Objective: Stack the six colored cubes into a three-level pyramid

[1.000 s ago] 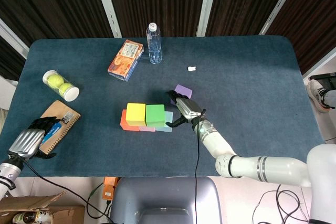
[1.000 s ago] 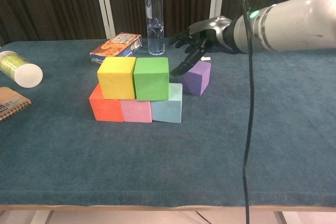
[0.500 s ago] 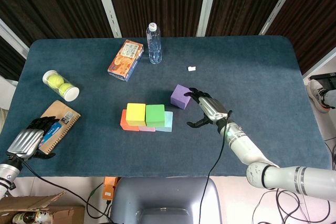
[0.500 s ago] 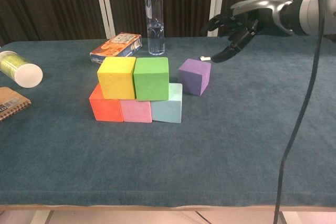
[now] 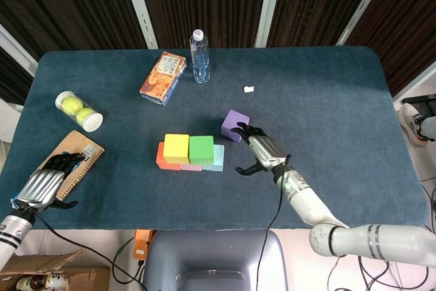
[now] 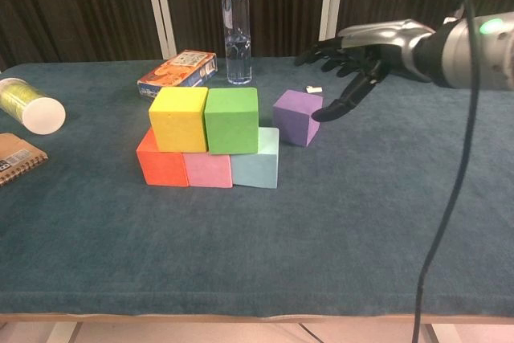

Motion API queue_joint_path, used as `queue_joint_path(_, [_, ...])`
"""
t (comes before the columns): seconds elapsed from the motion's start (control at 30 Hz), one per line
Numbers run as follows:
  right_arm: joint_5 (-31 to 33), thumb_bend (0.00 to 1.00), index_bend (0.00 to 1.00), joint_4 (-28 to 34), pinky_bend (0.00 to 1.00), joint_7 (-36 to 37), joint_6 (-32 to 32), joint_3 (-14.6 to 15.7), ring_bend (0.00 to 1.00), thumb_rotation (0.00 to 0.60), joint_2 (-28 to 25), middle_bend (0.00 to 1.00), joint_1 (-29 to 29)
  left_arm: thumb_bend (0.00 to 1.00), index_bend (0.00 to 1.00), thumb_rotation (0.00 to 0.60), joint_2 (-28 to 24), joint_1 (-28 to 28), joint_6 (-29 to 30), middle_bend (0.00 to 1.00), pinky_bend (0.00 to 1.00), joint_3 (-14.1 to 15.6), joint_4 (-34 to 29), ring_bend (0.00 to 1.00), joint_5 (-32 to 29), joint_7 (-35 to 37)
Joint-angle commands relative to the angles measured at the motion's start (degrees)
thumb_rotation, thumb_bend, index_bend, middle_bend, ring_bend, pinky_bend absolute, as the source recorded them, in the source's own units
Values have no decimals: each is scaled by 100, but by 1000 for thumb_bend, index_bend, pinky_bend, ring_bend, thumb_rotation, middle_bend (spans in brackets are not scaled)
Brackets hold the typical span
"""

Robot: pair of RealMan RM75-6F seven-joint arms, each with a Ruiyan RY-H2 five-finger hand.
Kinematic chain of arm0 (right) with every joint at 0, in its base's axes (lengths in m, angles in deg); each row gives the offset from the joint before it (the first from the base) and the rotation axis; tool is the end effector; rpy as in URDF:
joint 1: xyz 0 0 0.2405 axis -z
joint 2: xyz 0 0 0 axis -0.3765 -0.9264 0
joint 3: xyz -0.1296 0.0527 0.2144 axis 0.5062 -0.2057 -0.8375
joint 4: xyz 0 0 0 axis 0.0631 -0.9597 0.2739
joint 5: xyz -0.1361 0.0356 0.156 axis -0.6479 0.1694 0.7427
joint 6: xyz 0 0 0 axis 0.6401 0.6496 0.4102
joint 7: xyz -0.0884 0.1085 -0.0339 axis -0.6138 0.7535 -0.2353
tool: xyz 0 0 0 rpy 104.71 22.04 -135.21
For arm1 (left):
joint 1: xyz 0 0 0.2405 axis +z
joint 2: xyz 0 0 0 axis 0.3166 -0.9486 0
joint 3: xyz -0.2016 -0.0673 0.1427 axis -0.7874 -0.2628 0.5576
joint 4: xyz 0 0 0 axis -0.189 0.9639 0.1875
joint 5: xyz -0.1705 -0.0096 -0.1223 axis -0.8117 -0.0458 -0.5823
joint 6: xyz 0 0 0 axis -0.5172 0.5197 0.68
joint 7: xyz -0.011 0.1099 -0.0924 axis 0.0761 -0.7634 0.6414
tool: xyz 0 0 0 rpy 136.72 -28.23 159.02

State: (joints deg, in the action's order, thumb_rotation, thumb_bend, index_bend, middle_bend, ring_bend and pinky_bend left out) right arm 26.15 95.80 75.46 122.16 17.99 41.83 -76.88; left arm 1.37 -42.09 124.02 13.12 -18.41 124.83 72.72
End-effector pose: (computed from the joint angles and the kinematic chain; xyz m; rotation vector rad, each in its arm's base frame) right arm -0.0842 -0.3456 0.0286 1.7572 -1.4463 0.9933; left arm -0.3076 0.2656 0.1476 -1.7231 -1.0602 -0.6711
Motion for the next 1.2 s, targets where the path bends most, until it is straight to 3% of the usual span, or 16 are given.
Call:
queue_joint_path(0.03, [671,159,100,-249,0,-643,661,-277,0,600,829,0,-480,120,123,600,16,12,1,60,70,9,-30,0,-30,-55])
queue_joint_path(0.27, [1055,158,56,-478,0,-1414,1934,-660,0,600,1948,0,-920,120,124,600,-52,60,28,60,70,15,66,0,-34,154])
queue_joint_path(0.43, [1321,158,45,-584,0,-2071,2280,-787,0,600,2230,0,-1106,120,124,600,-95,109,104,60,70,66,126,0,110,345])
queue_joint_path(1.2, [1354,158,30,-1768,0,-2454,1765,-1202,0,600,2992,0,-1236,120,123,600,-98,133,68,60,70,99,357,0,178,700])
